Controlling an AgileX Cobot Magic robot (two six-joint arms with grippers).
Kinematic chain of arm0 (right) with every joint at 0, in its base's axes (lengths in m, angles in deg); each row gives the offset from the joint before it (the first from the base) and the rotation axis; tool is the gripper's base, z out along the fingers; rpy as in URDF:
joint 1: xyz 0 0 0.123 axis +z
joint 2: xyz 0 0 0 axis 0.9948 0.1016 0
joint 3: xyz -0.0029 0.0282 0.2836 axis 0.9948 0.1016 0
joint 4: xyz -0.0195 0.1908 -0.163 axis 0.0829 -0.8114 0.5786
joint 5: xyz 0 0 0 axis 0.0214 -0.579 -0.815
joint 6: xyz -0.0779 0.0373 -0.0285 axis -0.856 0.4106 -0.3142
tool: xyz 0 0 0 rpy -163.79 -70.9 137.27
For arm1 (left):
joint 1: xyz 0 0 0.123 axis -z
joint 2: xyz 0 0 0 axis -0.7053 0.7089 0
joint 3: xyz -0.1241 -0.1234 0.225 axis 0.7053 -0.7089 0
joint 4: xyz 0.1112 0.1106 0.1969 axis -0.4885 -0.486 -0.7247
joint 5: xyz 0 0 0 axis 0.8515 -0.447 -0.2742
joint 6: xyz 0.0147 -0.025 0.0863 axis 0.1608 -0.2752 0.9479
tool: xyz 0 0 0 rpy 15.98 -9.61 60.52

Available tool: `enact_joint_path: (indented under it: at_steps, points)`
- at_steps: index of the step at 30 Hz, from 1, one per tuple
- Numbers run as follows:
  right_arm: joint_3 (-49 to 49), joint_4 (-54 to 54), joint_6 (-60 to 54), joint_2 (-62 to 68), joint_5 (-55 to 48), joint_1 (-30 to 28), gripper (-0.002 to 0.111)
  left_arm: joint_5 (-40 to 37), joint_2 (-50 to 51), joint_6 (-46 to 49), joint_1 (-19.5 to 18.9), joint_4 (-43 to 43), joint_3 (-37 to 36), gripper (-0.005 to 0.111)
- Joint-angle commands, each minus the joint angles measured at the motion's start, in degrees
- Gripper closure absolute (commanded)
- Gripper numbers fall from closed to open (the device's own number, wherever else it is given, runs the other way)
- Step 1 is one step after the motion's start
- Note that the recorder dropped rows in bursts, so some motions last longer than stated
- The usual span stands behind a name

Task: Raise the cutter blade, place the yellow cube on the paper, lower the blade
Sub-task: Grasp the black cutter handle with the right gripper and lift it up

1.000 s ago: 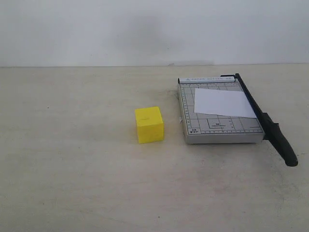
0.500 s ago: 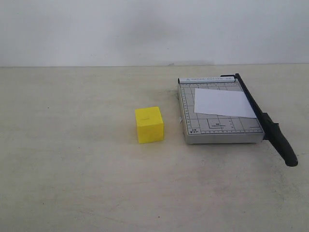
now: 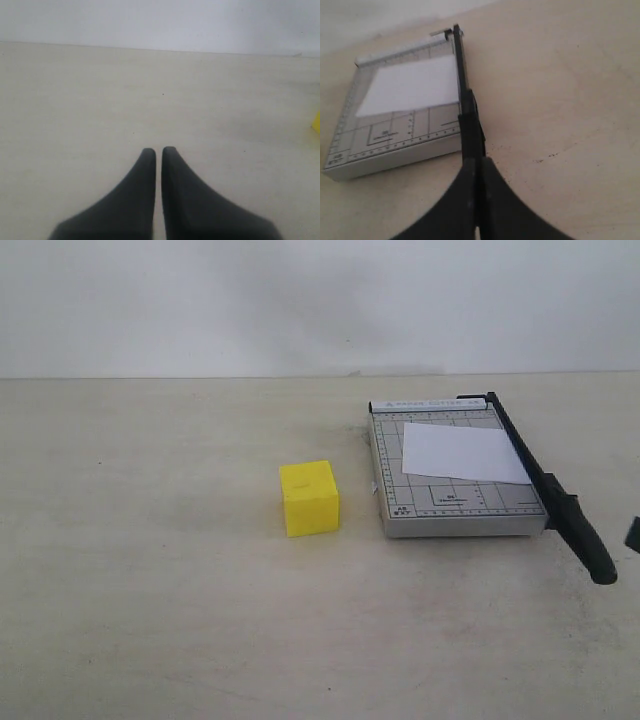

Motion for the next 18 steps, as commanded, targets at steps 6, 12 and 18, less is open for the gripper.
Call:
enact_joint_path:
  at_steps: [6,12,18]
  points:
    - [-15.2,19.1,-3.0,13.5,-1.1,-0.1,0.052,0.2,-0.2,-0.3,0.1,0.4,0.0,0.102]
    - [-15.2,18.4,1.9,15.2,1.9,-0.1,0.046,0.2,-0.2,-0.3,0.1,0.4,0.0,0.102]
    - [-15.2,16.7,-7.3,30.8,9.2,-0.1,0.051,0.2,-0.2,-0.3,0.1,0.4,0.0,0.102]
